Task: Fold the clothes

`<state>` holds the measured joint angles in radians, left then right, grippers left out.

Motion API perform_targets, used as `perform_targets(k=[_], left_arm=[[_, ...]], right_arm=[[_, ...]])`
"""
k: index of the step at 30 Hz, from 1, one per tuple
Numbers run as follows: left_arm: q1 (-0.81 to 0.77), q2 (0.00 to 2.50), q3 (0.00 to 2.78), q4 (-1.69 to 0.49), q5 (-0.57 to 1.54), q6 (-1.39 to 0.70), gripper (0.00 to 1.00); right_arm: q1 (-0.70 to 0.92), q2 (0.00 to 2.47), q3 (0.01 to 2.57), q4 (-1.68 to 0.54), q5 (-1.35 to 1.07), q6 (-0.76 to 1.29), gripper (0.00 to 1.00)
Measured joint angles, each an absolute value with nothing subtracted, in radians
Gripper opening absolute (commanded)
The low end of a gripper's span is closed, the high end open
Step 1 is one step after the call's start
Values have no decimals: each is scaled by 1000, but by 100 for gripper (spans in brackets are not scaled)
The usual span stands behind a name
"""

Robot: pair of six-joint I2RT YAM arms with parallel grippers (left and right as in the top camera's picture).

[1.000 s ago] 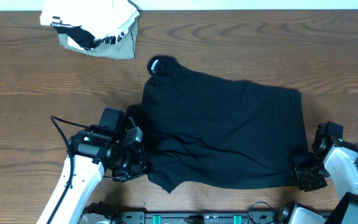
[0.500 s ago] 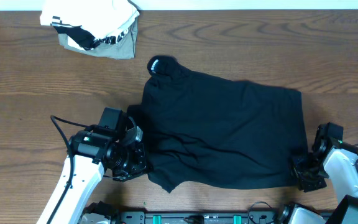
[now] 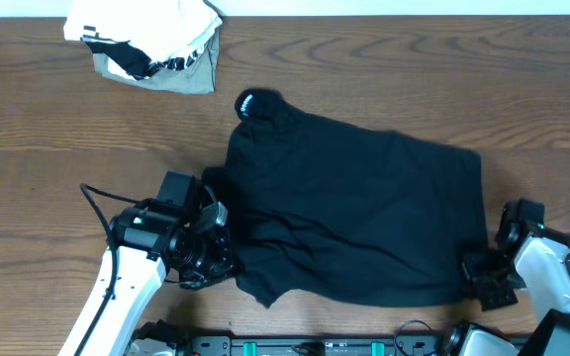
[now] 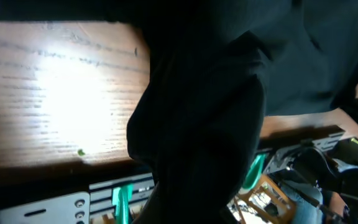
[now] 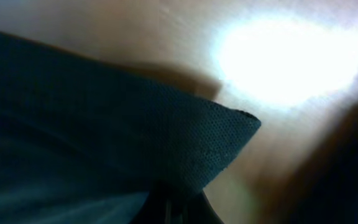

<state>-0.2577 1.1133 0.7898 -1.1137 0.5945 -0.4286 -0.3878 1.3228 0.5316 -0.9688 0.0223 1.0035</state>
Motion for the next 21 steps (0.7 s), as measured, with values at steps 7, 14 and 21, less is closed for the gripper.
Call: perform_targets(k=[7, 14, 21], left_arm=[[-258, 1108, 817, -1174, 665, -426, 6], [-258, 1064, 833, -1180, 720, -422, 6], [-258, 1062, 834, -1084, 734, -422, 7]], right_arm=[[-388, 1329, 646, -1143, 39, 1003, 1], [-388, 1329, 765, -1232, 65, 1003, 2], [-388, 1329, 845, -1230, 73, 1003, 2]])
